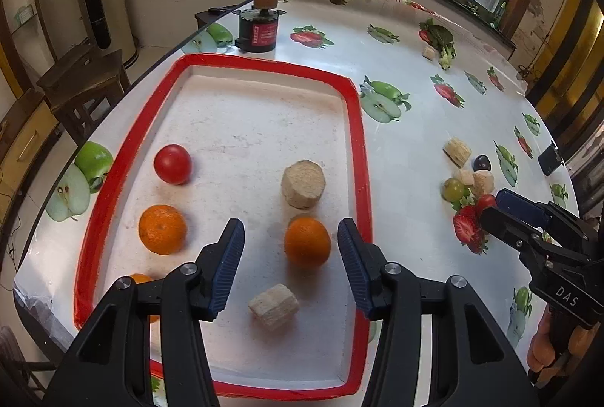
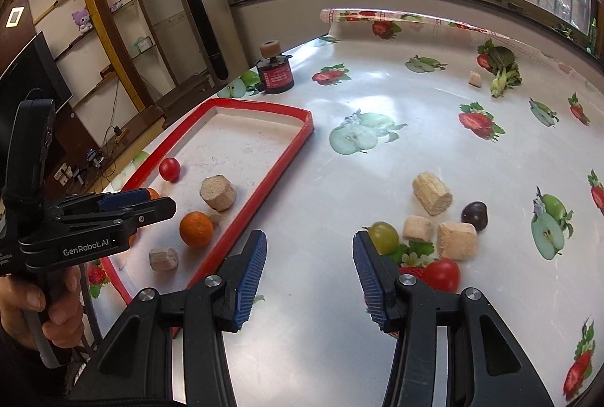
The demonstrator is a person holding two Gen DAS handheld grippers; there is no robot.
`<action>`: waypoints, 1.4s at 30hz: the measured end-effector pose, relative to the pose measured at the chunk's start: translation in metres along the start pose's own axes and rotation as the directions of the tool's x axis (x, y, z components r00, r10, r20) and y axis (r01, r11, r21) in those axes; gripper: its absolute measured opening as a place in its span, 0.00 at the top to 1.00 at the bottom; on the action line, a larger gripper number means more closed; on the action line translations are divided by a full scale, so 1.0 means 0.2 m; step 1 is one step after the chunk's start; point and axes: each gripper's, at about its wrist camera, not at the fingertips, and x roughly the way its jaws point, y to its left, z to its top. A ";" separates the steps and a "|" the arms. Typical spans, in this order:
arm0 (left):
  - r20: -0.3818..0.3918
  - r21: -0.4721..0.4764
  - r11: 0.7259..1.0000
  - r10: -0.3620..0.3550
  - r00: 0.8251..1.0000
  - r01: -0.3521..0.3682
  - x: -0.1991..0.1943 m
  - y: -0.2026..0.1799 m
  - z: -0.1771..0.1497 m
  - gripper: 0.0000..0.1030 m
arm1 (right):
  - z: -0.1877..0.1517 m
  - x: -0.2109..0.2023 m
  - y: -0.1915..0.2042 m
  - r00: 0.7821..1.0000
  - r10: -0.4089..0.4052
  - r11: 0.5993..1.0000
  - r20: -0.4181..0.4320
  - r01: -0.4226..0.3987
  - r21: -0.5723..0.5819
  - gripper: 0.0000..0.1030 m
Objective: Organize fruits
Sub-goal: 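Move both open tools back from the tray toward the table, then close left tool on the green grape while right tool grasps a red tomato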
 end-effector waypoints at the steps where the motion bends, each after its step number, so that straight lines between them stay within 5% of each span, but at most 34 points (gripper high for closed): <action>1: -0.005 0.005 1.000 -0.007 1.000 0.007 0.01 -0.02 -0.01 0.51 | -0.01 -0.01 -0.03 1.000 -0.006 1.000 -0.001 0.006 0.009 0.52; 20: -0.051 0.123 0.990 -0.067 0.996 0.073 0.08 -0.38 -0.03 0.52 | -0.18 -0.12 -0.43 0.996 -0.091 0.986 -0.016 0.092 0.139 0.52; 32: -0.082 0.156 0.984 -0.072 0.994 0.084 0.17 -0.48 0.00 0.52 | -0.14 0.07 -0.44 0.997 -0.062 0.990 -0.053 0.068 0.124 0.53; 35: -0.094 0.162 0.980 -0.099 0.991 0.114 0.21 -0.53 0.02 0.52 | -0.14 0.14 -0.47 0.996 -0.060 0.989 -0.070 0.068 0.129 0.69; 42: -0.121 0.205 0.966 -0.133 0.984 0.156 0.38 -0.73 0.07 0.52 | -0.17 0.06 -0.55 0.997 -0.066 0.983 -0.028 0.069 0.172 0.69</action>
